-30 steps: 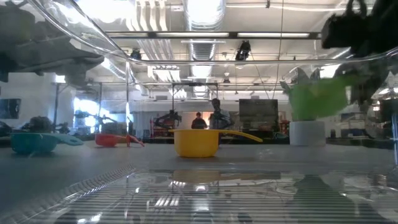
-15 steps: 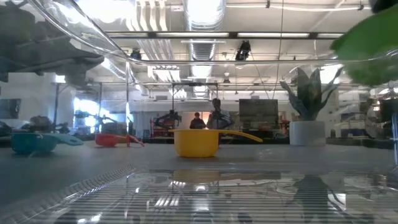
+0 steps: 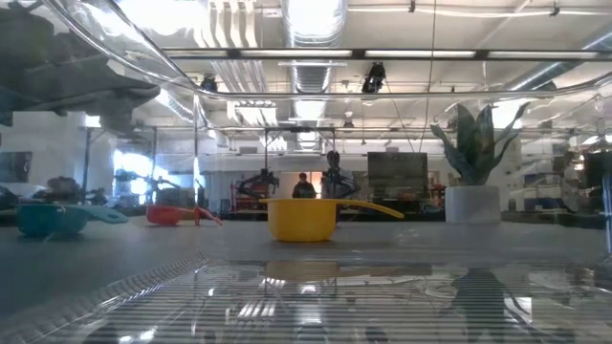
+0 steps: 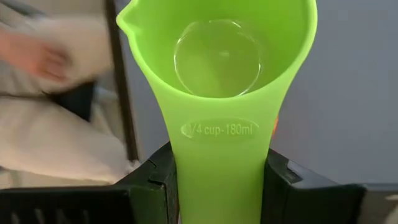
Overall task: Nest measuring cups in basket
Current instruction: Stack the green measuring cup on top of the orange measuring cup, then stack the violet measuring cup on top of the green measuring cup
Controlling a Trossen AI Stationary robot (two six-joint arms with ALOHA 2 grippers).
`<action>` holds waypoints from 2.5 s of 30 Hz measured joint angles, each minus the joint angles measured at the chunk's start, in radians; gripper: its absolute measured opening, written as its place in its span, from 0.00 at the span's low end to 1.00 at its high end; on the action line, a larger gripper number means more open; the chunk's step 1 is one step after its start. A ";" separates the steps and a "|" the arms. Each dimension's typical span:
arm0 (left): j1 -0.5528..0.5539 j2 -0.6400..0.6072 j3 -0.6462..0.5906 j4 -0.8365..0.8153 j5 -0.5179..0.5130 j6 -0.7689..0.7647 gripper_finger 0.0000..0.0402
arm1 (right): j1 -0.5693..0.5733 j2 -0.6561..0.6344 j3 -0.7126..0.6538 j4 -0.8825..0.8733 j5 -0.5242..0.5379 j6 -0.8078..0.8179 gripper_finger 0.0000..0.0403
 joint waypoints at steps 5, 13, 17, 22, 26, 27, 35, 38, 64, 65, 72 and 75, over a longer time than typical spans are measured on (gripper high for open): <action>0.000 0.000 0.000 0.000 0.000 0.000 0.00 | 0.071 0.130 0.111 -0.101 0.004 0.008 0.31; 0.000 0.000 0.000 0.000 0.000 0.000 0.00 | 0.115 0.201 0.138 -0.155 0.026 0.118 0.32; 0.000 0.000 0.000 0.000 0.000 0.000 0.00 | 0.116 0.193 0.097 -0.155 0.018 0.168 0.31; 0.000 0.000 0.000 0.000 0.000 0.000 0.00 | 0.116 0.158 0.083 -0.147 0.018 0.220 0.37; 0.000 0.000 0.000 0.000 0.000 0.000 0.00 | 0.116 0.140 0.082 -0.147 0.015 0.251 0.45; 0.000 0.000 0.000 0.000 0.000 0.000 0.00 | 0.115 0.138 0.084 -0.147 0.006 0.253 0.47; 0.000 0.000 0.000 0.000 0.000 0.000 0.00 | 0.114 0.120 0.095 -0.176 0.006 0.229 0.56; 0.000 0.000 0.000 0.000 0.000 0.000 0.00 | 0.097 0.108 0.105 -0.230 0.103 0.192 0.57; 0.000 0.000 0.000 0.000 0.000 0.000 0.00 | -0.901 -0.016 0.106 0.121 0.062 -1.070 0.57; 0.000 0.000 0.000 0.000 0.000 0.000 0.00 | -0.911 -0.021 0.106 0.120 0.048 -1.071 0.57; 0.000 0.000 0.000 0.000 0.000 0.000 0.00 | -0.863 -0.089 0.100 0.116 0.052 -0.998 0.57; 0.000 0.000 0.000 0.000 0.000 0.000 0.00 | -0.815 -0.118 0.078 0.117 0.068 -0.940 0.57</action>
